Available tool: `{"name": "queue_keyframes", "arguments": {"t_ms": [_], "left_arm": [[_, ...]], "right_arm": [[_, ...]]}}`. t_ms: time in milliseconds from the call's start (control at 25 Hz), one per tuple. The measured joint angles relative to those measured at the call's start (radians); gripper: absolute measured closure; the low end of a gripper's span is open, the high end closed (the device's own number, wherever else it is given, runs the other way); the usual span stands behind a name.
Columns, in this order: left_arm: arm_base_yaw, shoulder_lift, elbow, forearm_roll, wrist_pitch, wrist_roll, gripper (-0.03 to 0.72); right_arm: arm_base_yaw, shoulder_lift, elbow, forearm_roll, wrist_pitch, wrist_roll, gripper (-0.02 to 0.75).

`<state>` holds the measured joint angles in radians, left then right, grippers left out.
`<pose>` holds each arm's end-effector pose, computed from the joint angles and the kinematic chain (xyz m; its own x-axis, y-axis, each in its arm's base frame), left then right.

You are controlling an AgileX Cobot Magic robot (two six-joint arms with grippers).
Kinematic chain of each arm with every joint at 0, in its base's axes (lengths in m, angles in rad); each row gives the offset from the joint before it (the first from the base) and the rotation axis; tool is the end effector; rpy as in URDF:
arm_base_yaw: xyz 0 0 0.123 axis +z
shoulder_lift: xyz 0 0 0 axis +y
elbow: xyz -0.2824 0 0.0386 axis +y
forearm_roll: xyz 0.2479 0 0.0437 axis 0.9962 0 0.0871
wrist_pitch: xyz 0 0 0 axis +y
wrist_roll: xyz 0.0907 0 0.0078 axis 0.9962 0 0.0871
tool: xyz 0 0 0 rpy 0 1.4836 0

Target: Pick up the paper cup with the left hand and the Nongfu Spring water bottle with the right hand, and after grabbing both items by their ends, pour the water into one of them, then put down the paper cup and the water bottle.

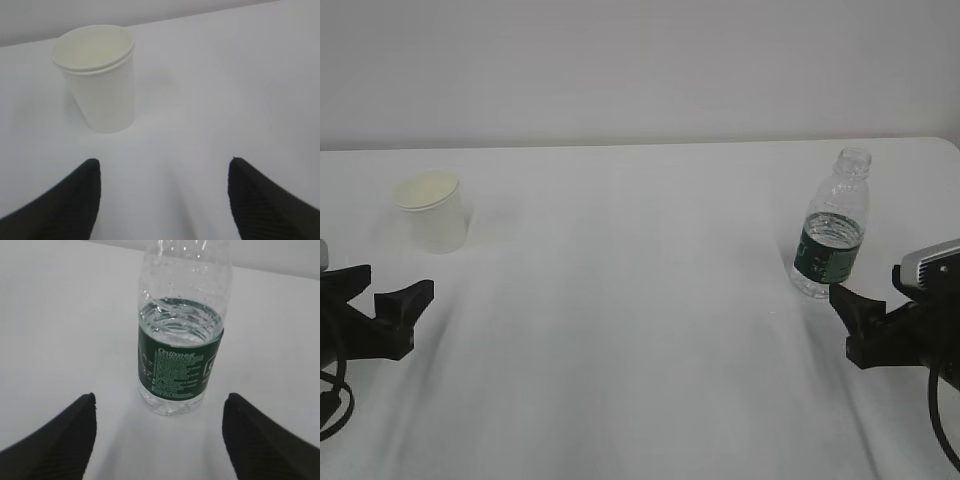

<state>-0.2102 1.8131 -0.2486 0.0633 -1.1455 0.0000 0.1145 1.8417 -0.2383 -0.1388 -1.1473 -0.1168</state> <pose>0.2301 -0.0544 0.1105 -0.3123 0.0933 -0.9454 0.2698 0.9629 0.0059 0.2296 0.0380 0.1026 -0.3163 -0.2094 -0.9253 -0.2892 0.9502 -0.1162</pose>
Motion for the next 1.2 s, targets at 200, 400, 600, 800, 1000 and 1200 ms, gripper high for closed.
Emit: {"name": "queue_keyframes", "arguments": {"t_ms": [200, 400, 600, 800, 1000, 1200], "left_arm": [[0.000, 0.000, -0.024, -0.015, 0.000, 0.000, 0.120], [0.000, 0.000, -0.031, -0.019, 0.000, 0.000, 0.120], [0.000, 0.000, -0.031, -0.024, 0.000, 0.000, 0.120], [0.000, 0.000, -0.031, -0.025, 0.000, 0.000, 0.120], [0.000, 0.000, -0.031, -0.025, 0.000, 0.000, 0.120], [0.000, 0.000, -0.031, -0.025, 0.000, 0.000, 0.120]], "right_arm": [[0.000, 0.056, -0.034, 0.000, 0.000, 0.000, 0.148], [0.000, 0.102, -0.069, 0.000, 0.000, 0.000, 0.149], [-0.002, 0.137, -0.100, 0.000, 0.000, 0.000, 0.149], [-0.002, 0.173, -0.133, 0.000, 0.000, 0.011, 0.149], [-0.002, 0.177, -0.165, 0.000, 0.000, 0.013, 0.149], [-0.002, 0.179, -0.192, 0.000, 0.000, 0.015, 0.149]]}}
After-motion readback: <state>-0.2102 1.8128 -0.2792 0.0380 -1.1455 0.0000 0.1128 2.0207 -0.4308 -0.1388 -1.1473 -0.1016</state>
